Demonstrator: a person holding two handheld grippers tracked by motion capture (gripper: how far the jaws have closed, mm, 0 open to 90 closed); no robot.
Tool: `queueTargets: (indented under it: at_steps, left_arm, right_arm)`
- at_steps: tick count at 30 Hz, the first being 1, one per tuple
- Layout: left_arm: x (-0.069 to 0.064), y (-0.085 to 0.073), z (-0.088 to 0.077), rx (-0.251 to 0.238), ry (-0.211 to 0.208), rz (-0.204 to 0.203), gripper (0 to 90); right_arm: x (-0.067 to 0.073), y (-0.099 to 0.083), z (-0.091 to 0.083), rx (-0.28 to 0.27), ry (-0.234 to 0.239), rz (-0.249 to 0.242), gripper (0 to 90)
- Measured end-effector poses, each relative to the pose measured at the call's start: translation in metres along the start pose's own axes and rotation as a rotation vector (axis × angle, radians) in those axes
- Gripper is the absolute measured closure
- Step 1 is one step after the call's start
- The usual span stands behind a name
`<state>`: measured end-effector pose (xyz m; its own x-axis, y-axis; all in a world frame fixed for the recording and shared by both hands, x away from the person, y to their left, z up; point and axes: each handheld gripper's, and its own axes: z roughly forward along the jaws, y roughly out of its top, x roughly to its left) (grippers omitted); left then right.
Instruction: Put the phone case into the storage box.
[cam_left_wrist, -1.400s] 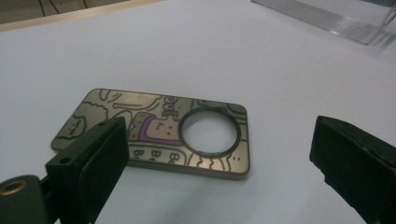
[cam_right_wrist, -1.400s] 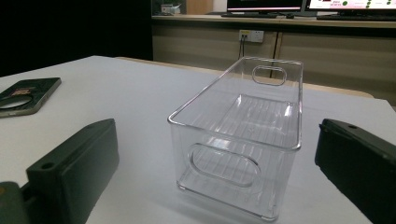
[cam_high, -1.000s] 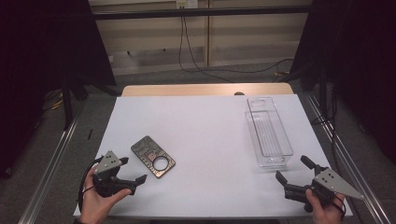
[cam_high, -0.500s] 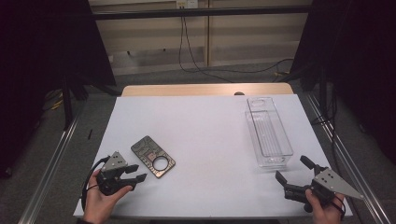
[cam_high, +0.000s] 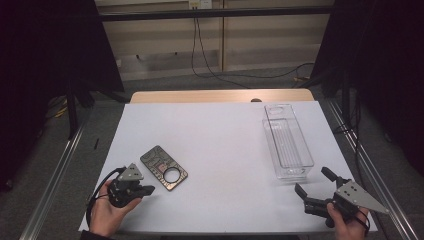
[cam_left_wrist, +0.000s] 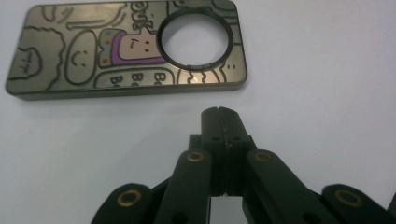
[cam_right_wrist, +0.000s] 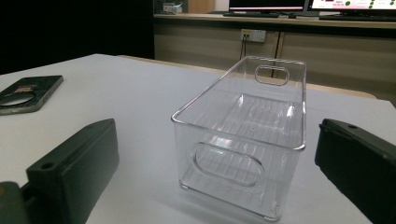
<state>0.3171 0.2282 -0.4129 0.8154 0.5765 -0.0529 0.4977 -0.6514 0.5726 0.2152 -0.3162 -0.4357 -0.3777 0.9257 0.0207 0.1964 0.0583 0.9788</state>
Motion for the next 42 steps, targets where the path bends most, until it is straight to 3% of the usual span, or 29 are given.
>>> queueTargets:
  at_steps: [2,10,19,27,30,42]
  left_arm:
    - [0.000,0.002,0.006,0.033,-0.018,0.007,90.0]
    - [0.005,0.006,0.016,0.077,-0.046,0.001,90.0]
    - [0.004,0.015,0.029,0.088,-0.059,0.006,90.0]
    - [0.004,0.018,0.032,0.090,-0.068,0.004,90.0]
    - [0.005,0.020,0.033,0.090,-0.066,0.020,90.0]
    - [0.003,0.023,0.037,0.075,-0.067,0.006,90.0]
  right_arm:
    - [0.000,0.000,0.000,0.001,-0.001,0.000,0.0]
    - [0.000,0.000,0.000,0.003,0.005,-0.003,0.0]
    - [0.000,0.000,0.000,0.004,0.007,-0.003,0.0]
    - [0.001,0.000,0.000,0.005,0.008,-0.003,0.0]
    - [0.001,0.000,0.001,0.004,0.008,-0.002,0.0]
    - [0.001,0.000,0.001,0.005,0.008,-0.003,0.0]
